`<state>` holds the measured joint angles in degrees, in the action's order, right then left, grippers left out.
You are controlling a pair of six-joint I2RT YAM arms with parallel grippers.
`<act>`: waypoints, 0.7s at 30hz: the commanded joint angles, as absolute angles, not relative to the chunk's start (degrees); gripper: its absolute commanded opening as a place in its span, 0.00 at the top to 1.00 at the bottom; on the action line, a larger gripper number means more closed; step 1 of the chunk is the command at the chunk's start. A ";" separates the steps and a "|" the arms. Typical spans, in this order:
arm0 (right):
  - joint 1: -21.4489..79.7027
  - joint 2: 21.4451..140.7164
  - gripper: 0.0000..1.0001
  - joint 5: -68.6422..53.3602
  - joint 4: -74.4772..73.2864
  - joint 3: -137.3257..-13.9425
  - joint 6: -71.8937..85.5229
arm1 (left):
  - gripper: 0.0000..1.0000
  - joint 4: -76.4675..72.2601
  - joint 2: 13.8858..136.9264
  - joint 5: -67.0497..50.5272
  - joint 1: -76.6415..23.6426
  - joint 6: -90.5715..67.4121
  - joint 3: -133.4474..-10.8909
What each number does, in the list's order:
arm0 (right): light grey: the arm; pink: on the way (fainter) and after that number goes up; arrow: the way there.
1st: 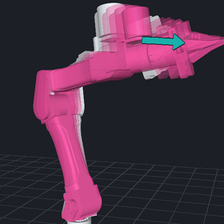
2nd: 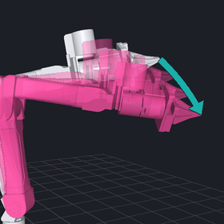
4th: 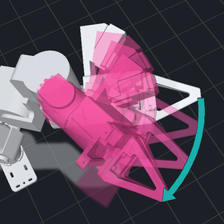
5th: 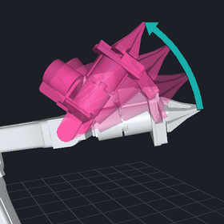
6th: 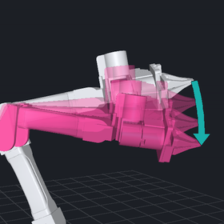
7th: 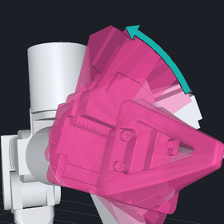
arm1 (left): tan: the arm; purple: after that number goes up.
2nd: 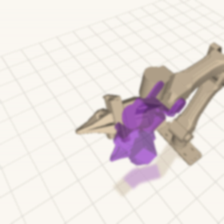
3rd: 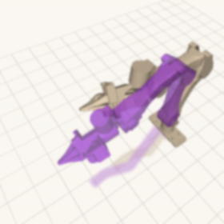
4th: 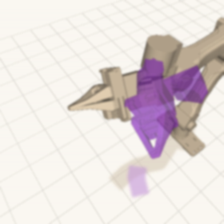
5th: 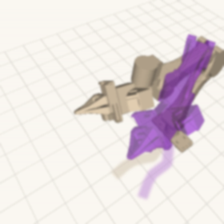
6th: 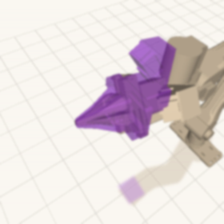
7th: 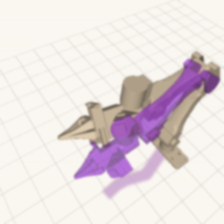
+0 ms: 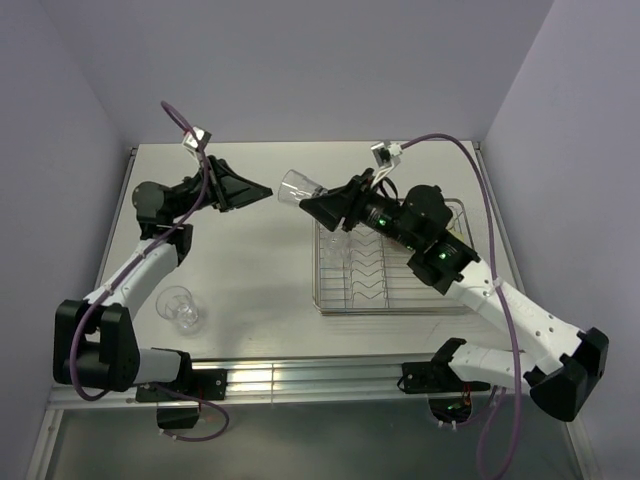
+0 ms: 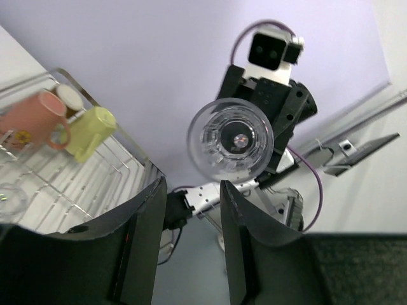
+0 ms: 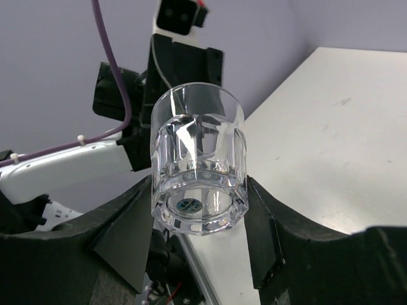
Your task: Load the cups into the dish rack
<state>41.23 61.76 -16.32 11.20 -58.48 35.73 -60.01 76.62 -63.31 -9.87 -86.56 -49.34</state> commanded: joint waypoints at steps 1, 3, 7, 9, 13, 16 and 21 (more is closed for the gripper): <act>40.61 57.05 0.91 -10.56 5.99 -59.85 32.88 | 0.56 -58.28 73.92 -62.49 -5.99 -84.29 -48.25; 40.61 55.99 0.90 -8.54 2.13 -61.08 31.91 | 0.56 -55.56 72.95 -62.49 -2.65 -83.15 -47.90; 40.61 56.95 0.84 -0.02 -17.94 -67.13 28.14 | 0.59 -36.71 70.76 -59.79 1.93 -67.93 -50.96; 40.61 60.54 0.84 6.38 -26.24 -72.67 26.81 | 0.59 -14.75 69.61 -55.05 2.02 -53.88 -55.95; 40.87 66.69 0.91 12.03 -41.28 -76.99 24.44 | 0.59 5.24 68.64 -44.05 2.02 -43.02 -60.55; 41.40 68.46 0.92 13.88 -43.76 -76.20 23.82 | 0.59 13.08 67.94 -36.58 2.02 -38.85 -62.05; 45.25 71.72 0.95 16.26 -46.23 -74.01 24.17 | 0.59 17.57 66.89 -31.21 2.02 -36.21 -61.44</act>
<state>42.39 71.66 12.14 -41.95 -74.48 25.32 10.11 68.64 -37.43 2.07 -42.46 -59.96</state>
